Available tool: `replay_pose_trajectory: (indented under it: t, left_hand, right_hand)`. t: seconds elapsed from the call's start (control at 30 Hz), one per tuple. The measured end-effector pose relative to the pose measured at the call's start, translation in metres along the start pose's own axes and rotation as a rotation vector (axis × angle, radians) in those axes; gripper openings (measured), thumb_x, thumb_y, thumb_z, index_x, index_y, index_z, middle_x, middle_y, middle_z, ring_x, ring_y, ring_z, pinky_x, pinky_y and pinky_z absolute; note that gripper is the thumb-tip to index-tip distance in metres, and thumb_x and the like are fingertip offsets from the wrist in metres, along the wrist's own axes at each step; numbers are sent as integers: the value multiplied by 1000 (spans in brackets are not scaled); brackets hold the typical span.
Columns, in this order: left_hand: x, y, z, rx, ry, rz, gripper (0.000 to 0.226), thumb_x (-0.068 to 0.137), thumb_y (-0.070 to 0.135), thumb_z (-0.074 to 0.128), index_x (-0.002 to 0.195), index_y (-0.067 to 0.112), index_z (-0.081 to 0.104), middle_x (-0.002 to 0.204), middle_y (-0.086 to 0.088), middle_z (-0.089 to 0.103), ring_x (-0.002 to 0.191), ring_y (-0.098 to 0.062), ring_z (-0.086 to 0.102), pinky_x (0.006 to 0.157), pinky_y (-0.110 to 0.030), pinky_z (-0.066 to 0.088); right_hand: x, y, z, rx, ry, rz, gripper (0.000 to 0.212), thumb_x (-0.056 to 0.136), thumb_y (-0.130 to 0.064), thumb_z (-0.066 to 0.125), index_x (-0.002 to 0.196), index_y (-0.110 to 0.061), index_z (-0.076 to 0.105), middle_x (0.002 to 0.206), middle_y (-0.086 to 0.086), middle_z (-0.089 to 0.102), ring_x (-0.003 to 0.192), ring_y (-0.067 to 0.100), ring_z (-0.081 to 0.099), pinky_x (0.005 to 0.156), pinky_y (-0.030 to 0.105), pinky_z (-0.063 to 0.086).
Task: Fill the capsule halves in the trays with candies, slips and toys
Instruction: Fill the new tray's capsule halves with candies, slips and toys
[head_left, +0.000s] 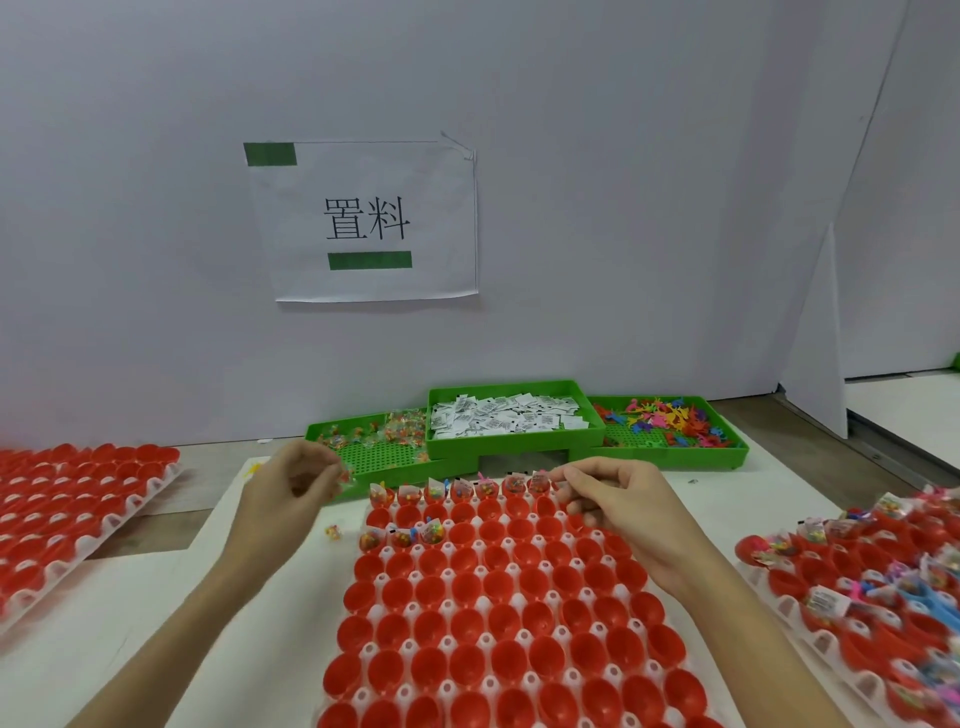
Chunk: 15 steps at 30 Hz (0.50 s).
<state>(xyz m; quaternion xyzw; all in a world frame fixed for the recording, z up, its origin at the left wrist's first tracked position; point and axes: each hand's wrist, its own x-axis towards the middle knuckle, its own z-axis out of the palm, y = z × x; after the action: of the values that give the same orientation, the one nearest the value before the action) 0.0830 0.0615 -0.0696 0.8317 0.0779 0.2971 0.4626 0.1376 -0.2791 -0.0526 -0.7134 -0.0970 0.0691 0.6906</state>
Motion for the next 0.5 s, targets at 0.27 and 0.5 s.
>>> replay_pose_trajectory:
  t: [0.27, 0.5]
  left_hand:
    - [-82, 22, 15, -63, -15, 146, 16, 97, 18, 64, 102, 33, 66, 83, 8, 73, 81, -11, 69, 71, -13, 49]
    - [-99, 29, 12, -139, -25, 269, 14, 84, 24, 79, 95, 30, 74, 84, 13, 76, 75, -11, 73, 71, -19, 56]
  right_hand:
    - [-1, 0, 2, -46, -17, -7, 19, 100, -11, 63, 96, -10, 81, 86, 12, 77, 73, 12, 66, 62, 20, 53]
    - [-2, -3, 11, -233, 15, -177, 20, 98, -12, 64, 93, -22, 81, 84, 4, 78, 73, 11, 71, 64, 22, 58]
